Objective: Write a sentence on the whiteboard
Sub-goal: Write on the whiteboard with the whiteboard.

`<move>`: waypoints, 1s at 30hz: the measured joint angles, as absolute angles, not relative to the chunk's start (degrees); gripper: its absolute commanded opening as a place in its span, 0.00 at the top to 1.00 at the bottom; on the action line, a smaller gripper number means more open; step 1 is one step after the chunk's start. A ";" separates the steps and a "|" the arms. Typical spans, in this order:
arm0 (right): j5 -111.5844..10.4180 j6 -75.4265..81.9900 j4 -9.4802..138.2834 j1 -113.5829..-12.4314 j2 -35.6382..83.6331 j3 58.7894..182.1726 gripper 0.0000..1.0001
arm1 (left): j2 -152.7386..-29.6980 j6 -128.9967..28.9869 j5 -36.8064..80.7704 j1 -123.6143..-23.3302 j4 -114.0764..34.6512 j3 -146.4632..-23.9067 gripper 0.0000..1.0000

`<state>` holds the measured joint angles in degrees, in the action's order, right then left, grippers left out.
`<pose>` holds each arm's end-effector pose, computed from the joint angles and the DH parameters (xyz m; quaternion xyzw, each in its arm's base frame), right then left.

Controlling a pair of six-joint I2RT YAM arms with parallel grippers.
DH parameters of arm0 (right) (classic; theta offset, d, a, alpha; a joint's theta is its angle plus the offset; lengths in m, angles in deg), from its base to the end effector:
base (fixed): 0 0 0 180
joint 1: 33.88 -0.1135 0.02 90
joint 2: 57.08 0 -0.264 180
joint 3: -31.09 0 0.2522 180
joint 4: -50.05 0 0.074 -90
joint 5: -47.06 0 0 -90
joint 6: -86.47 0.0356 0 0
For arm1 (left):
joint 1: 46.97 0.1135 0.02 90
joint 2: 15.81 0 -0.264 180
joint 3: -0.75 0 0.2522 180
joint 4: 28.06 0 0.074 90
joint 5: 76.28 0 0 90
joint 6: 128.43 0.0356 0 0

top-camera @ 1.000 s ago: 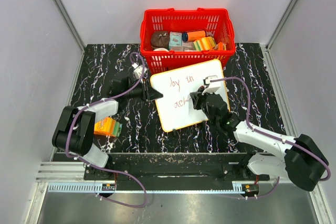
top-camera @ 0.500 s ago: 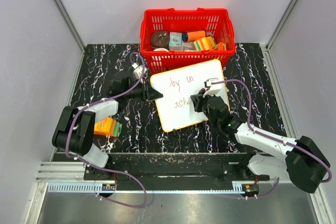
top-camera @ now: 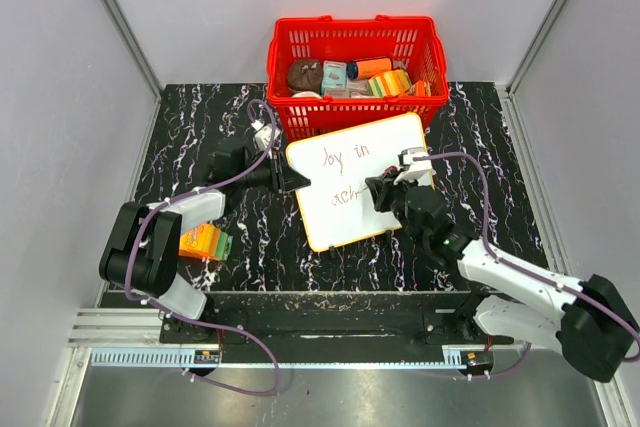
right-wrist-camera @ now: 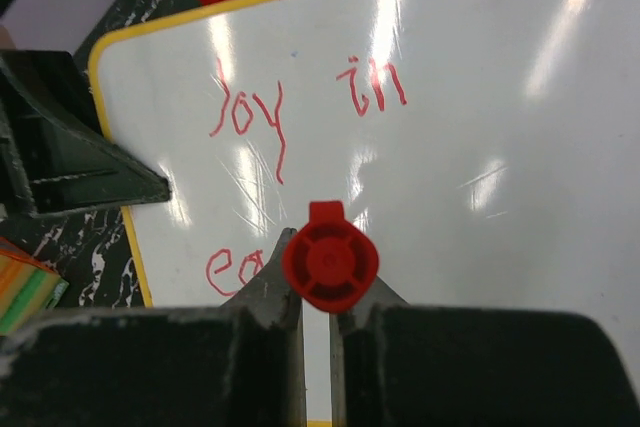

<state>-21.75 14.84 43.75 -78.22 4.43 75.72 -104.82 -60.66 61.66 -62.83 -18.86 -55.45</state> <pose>0.1812 0.1591 0.2526 -0.0554 0.7632 0.2060 0.6099 0.2978 -0.1121 0.2016 0.1796 0.7758 -0.4846 0.3620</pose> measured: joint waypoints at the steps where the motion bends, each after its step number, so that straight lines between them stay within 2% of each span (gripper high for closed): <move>1: -22.08 14.82 43.75 -78.20 3.12 75.72 1.00 | -104.82 -60.66 61.66 -62.83 -18.86 -55.43 1.00; 6: -22.67 14.73 43.56 -78.17 -2.74 75.70 1.00 | -104.82 -60.66 61.66 -62.87 -18.86 -55.45 1.00; 16: -25.25 14.73 44.58 -75.64 -3.46 75.70 1.00 | -104.82 -60.66 61.66 -62.87 -18.86 -55.45 1.00; 30: -42.28 21.24 45.37 -56.25 -5.51 73.73 1.00 | -104.82 -60.64 61.66 -62.90 -18.88 -55.45 1.00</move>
